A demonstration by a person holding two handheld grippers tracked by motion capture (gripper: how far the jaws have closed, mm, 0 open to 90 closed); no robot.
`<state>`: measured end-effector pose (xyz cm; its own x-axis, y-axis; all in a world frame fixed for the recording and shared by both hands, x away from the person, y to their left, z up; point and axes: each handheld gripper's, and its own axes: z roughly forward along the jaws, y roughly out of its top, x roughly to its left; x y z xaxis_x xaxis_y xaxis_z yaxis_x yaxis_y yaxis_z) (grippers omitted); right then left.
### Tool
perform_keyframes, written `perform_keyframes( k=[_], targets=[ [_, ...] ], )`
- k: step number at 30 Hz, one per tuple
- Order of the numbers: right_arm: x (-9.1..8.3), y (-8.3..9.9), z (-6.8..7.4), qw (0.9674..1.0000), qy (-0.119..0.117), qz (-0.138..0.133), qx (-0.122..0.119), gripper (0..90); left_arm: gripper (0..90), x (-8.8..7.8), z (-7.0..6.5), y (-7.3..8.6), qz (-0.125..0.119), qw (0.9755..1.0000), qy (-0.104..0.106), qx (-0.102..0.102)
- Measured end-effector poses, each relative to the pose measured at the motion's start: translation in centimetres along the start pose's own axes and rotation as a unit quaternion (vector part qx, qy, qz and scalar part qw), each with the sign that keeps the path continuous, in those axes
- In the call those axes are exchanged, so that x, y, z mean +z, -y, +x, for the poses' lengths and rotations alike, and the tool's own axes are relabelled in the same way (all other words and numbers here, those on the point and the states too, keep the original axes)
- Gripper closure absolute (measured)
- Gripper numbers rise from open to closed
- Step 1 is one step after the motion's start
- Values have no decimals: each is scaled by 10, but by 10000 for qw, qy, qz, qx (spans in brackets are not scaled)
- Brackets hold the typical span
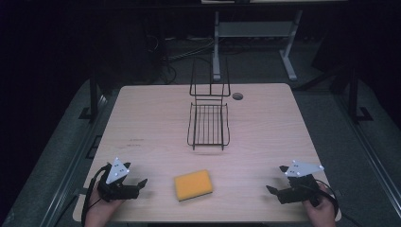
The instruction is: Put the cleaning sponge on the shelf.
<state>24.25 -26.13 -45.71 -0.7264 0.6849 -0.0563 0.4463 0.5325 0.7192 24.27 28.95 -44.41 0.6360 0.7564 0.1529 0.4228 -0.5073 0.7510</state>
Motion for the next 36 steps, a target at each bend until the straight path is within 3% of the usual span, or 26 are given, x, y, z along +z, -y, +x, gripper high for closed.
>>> perform_keyframes(
  k=[21, 36],
  targets=[
    [3, -2, 1, 9999, -14, 72, -81, 138, 145, -7, -10, -8, -129, 9996, 138, 197],
    [3, -3, 4, 9999, -46, 42, -105, 138, 145, -2, -28, -17, -252, 9962, 704, 448]
  ],
)
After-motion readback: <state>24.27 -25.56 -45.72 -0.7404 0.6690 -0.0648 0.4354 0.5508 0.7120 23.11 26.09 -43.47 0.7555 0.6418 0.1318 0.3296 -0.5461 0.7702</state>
